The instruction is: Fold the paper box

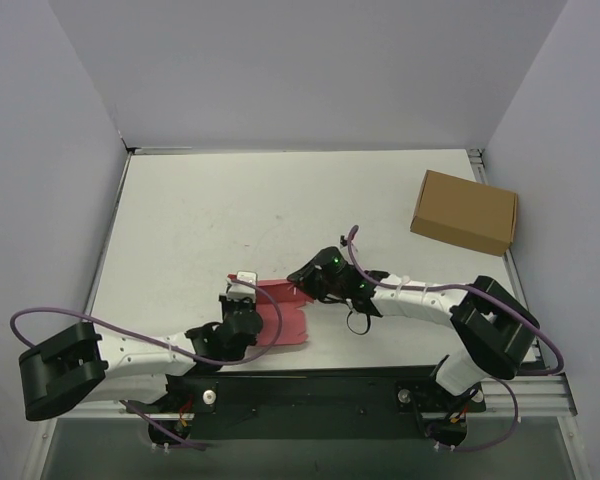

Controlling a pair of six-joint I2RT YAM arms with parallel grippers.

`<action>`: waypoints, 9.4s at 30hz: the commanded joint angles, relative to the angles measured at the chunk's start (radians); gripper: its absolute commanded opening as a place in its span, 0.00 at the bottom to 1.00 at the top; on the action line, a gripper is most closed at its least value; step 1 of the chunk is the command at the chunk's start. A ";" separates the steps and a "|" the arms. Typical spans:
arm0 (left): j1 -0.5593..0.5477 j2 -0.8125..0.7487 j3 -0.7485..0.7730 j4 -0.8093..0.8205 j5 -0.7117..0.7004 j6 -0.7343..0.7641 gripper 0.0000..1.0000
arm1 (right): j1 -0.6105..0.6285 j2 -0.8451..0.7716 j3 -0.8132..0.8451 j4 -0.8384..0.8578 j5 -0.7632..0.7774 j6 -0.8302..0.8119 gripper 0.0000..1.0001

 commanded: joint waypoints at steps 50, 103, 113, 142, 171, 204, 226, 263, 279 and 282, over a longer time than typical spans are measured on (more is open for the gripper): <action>0.005 0.051 0.006 0.080 -0.020 -0.075 0.00 | 0.230 -0.055 0.016 -0.235 0.352 -0.406 0.41; -0.018 0.124 0.018 0.111 -0.012 -0.081 0.00 | 0.250 0.092 0.119 -0.161 0.389 -0.532 0.16; -0.018 0.114 0.018 0.091 -0.017 -0.087 0.00 | 0.265 0.097 0.131 -0.207 0.370 -0.503 0.15; -0.020 0.104 0.015 0.070 -0.027 -0.115 0.00 | 0.185 0.066 -0.016 -0.238 0.324 -0.302 0.02; -0.022 0.123 0.015 0.083 -0.014 -0.115 0.00 | 0.202 0.080 -0.018 -0.045 0.335 -0.387 0.02; -0.023 0.137 0.018 0.090 -0.009 -0.116 0.00 | 0.213 0.028 -0.027 -0.011 0.341 -0.367 0.00; -0.023 0.146 0.021 0.091 -0.011 -0.115 0.00 | 0.231 0.109 0.016 -0.029 0.269 -0.348 0.00; 0.100 -0.077 0.011 -0.067 0.201 -0.055 0.00 | 0.011 -0.481 -0.032 -0.448 -0.030 -0.679 0.60; 0.170 -0.196 0.074 -0.251 0.338 -0.073 0.00 | -0.109 -0.149 -0.009 -0.148 -0.423 -0.868 0.53; 0.185 -0.186 0.083 -0.271 0.327 -0.076 0.00 | -0.052 -0.121 0.013 -0.126 -0.410 -0.847 0.52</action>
